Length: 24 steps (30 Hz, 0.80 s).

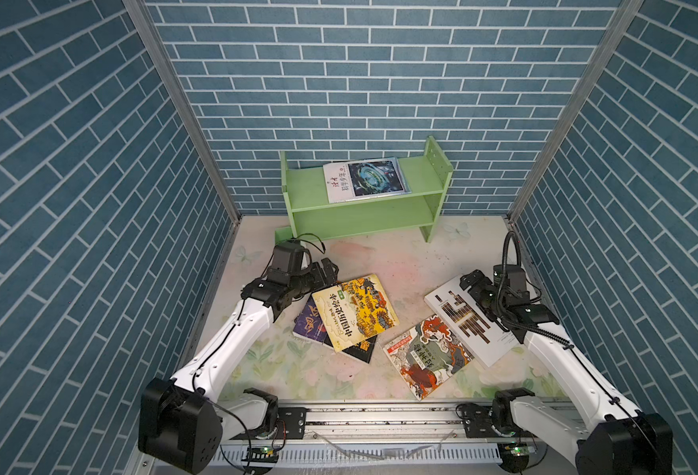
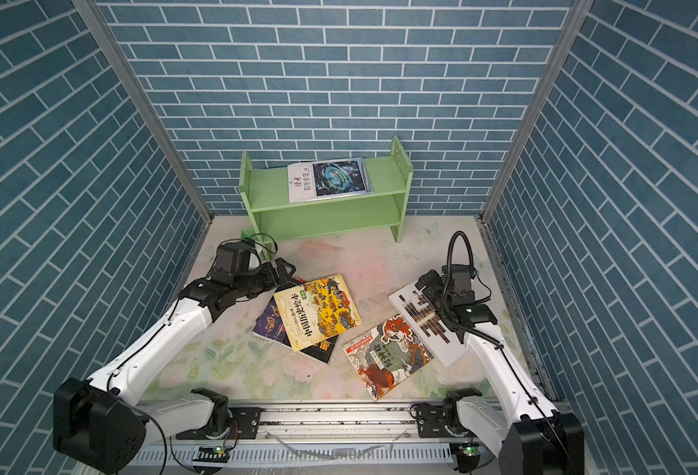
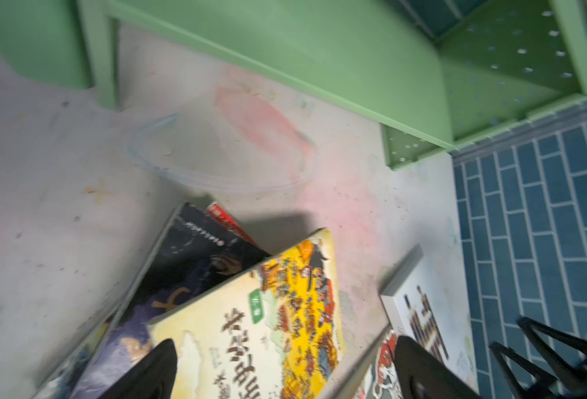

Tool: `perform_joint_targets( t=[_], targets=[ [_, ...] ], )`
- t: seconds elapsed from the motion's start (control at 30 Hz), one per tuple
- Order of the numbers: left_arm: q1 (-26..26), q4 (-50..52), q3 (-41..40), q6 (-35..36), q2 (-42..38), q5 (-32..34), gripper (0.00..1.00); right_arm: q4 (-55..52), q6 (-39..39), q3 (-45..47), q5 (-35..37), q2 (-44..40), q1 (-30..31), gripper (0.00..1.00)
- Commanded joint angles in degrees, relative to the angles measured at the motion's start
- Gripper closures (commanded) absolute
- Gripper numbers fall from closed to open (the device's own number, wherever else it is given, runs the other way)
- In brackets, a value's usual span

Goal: Stacking books/files
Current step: Place the book on the books, then pick up the book from the middle-right of the table.

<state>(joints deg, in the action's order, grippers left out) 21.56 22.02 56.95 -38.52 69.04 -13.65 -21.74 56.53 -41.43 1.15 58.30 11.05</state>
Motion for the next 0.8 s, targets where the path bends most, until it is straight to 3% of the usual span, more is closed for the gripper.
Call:
perform_joint_targets(
  t=[0.0, 0.1, 0.2, 0.5, 0.77],
  targets=[
    [7.6, 0.2, 2.0, -0.2, 2.7, -3.5, 0.00, -7.3, -0.3, -1.2, 5.2, -1.9, -1.5, 0.03],
    [16.4, -4.4, 4.9, -3.3, 8.9, -4.1, 0.00, -7.8, -0.5, -0.3, 5.1, -2.9, -4.1, 0.02],
    [21.9, -9.7, 8.4, -8.1, 16.8, -4.3, 0.00, -8.2, -1.4, 0.1, 3.4, -2.2, -6.8, 0.02],
    [29.5, -18.2, 20.5, -26.9, 39.4, -0.7, 0.00, 2.9, -15.8, -3.8, -12.4, 14.2, -15.0, 0.03],
    [34.3, -12.2, 34.2, -31.4, 51.8, 2.8, 0.00, 3.9, -20.7, -8.5, -15.2, 23.4, -17.2, 0.02]
  ],
)
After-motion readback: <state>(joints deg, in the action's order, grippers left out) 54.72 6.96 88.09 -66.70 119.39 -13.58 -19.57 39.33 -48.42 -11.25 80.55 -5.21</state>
